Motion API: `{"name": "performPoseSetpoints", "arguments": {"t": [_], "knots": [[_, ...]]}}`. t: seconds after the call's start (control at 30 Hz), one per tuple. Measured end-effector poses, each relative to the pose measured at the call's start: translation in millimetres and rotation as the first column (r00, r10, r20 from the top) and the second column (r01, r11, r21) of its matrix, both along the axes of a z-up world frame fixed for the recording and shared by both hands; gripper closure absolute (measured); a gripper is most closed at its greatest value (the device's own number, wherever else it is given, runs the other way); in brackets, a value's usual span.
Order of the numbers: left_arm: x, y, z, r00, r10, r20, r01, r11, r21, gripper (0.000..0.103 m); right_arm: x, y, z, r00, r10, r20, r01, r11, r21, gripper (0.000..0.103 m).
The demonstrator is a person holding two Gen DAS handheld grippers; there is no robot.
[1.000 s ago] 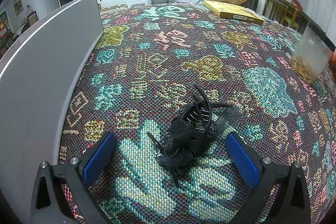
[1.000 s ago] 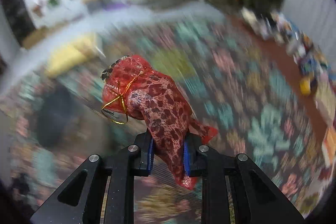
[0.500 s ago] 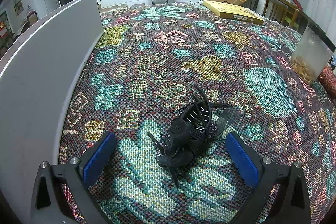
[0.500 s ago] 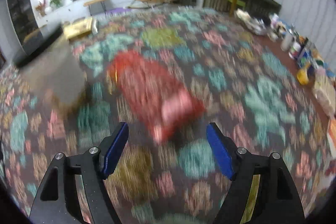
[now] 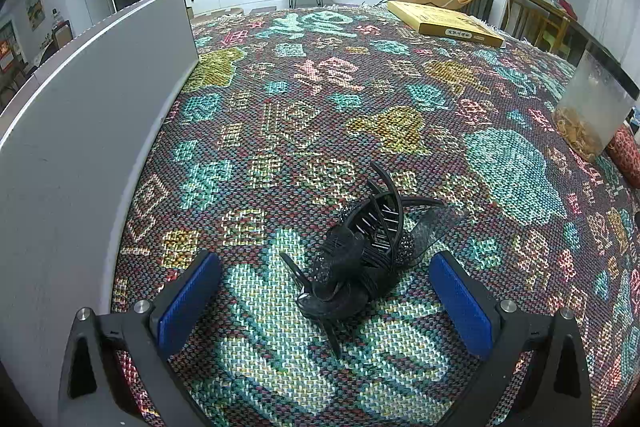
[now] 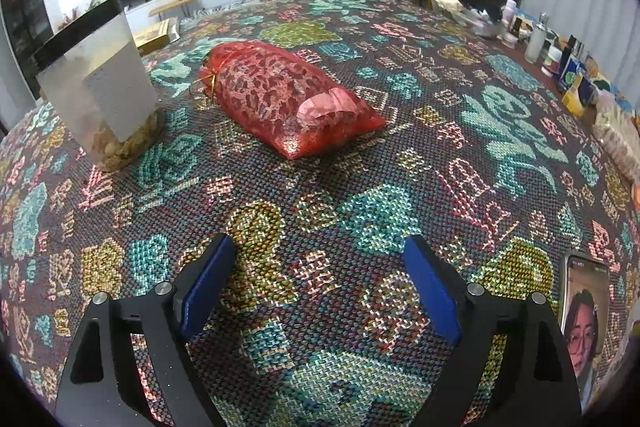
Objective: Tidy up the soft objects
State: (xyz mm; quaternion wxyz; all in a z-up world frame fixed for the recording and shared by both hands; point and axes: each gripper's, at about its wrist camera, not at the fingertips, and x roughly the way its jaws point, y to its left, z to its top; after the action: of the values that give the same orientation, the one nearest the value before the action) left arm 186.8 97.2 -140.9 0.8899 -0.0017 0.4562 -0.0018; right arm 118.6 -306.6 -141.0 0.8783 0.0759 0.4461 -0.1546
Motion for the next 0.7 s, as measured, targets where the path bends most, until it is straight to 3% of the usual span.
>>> {"name": "performPoseSetpoints", "arguments": {"t": [0.57,0.7], "knots": [[-0.4,-0.5,-0.6,1.000,0.002,0.000,-0.002,1.000,0.000,0.000,3.0,-1.4,-2.2,1.000,0.008,-0.002,-0.008,1.000,0.013,0.011],[3.4,1.4,1.2,0.999,-0.005,-0.047,0.004,1.000,-0.012,0.000,28.9,-15.5,10.6,0.988,0.116,-0.102,-0.110,0.992,0.056,0.013]]}}
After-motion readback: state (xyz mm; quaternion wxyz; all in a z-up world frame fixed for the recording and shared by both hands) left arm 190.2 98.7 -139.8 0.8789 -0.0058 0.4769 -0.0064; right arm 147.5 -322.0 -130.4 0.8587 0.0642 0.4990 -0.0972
